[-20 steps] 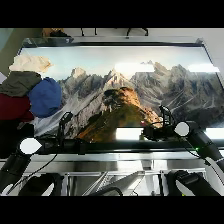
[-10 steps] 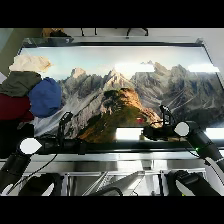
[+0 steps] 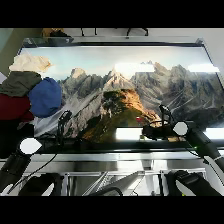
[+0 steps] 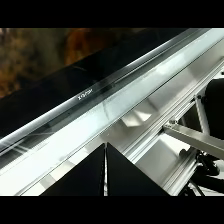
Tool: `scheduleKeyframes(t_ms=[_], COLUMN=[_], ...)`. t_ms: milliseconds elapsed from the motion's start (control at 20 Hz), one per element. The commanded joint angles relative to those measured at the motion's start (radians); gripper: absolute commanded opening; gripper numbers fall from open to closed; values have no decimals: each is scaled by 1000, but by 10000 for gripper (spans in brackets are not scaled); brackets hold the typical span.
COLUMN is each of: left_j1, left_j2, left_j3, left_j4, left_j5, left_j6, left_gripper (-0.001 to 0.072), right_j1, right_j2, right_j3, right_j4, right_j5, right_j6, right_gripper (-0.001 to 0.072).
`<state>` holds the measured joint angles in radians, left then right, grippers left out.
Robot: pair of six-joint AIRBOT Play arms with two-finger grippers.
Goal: Fold the shirts.
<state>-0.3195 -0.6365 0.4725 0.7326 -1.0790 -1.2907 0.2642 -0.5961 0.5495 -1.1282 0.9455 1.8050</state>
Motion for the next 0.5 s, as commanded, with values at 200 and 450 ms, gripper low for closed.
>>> scheduleKeyframes(t_ms=[200, 450], left_j1=[7, 283], left_j2=[0, -139], left_j3=[5, 272], left_j4=[13, 335], left_j5=[150, 100], left_j6=[-1, -3], left_gripper=[16, 715], right_j1=[1, 1], right_j2=[-30, -29], right_j3=[0, 0], right_j4=[0, -1], right_j5=[-79, -85], right_j6=[-4, -30], right_gripper=[25, 332])
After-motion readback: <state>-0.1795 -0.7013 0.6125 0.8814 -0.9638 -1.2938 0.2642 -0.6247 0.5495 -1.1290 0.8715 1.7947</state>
